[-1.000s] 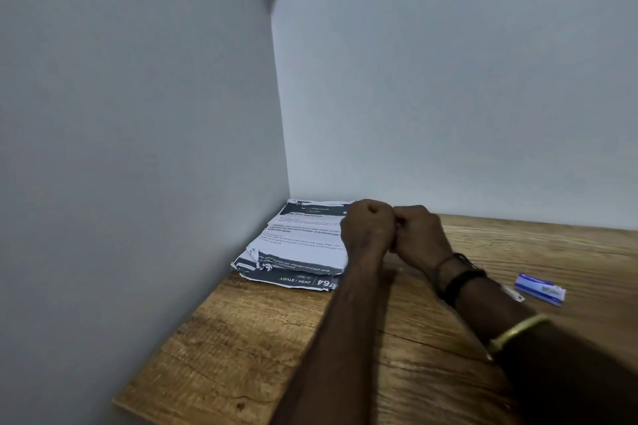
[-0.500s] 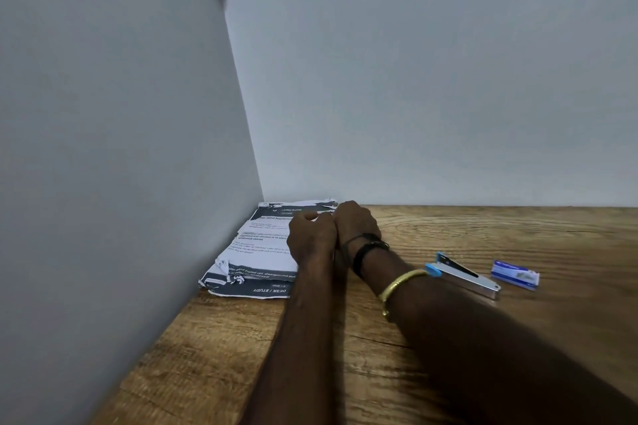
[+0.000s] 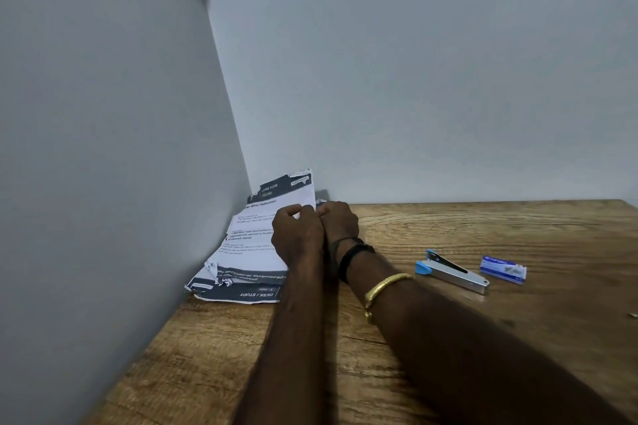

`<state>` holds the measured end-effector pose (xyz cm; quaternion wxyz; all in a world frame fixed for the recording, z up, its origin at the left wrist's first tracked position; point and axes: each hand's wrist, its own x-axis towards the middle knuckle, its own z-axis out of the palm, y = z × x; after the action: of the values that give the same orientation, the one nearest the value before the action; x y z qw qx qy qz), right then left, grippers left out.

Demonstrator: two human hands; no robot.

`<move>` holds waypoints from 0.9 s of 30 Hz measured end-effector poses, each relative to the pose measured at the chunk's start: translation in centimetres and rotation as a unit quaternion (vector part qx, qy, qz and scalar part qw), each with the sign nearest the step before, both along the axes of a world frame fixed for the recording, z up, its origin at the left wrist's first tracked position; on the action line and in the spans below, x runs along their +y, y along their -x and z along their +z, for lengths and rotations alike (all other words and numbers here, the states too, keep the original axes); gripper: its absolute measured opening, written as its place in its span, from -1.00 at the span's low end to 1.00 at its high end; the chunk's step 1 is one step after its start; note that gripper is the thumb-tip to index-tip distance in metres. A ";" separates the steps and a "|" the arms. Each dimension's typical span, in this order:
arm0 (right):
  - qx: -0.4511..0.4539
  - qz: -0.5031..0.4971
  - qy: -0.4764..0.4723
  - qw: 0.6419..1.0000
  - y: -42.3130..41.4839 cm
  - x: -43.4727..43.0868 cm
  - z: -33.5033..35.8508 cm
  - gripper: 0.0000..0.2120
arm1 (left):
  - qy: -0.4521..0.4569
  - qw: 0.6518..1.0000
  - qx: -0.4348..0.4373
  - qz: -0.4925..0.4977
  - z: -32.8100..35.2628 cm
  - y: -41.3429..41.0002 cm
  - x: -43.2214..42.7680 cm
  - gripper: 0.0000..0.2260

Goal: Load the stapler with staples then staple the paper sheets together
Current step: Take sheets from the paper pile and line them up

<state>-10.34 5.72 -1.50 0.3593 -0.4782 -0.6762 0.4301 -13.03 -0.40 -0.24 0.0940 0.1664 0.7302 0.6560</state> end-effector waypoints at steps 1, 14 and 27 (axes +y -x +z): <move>0.012 -0.003 -0.007 1.000 -0.2 -0.1 0.0 -0.86 | -0.004 1.000 0.010 0.008 0.2 -0.1 -0.1 -0.76; 0.119 -0.082 -0.034 0.989 -4.4 -0.4 0.1 -0.79 | -0.060 0.983 0.169 -0.027 1.4 -3.3 -0.4 -0.81; 0.169 -0.127 -0.028 0.977 -13.7 1.0 0.7 -0.83 | -0.041 0.934 0.320 -0.156 1.0 -7.0 -0.3 -0.79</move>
<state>3.36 6.71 -0.83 0.5338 -0.4701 -0.5511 0.4363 -6.06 -0.74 0.79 -0.0504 0.4829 0.6588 0.5747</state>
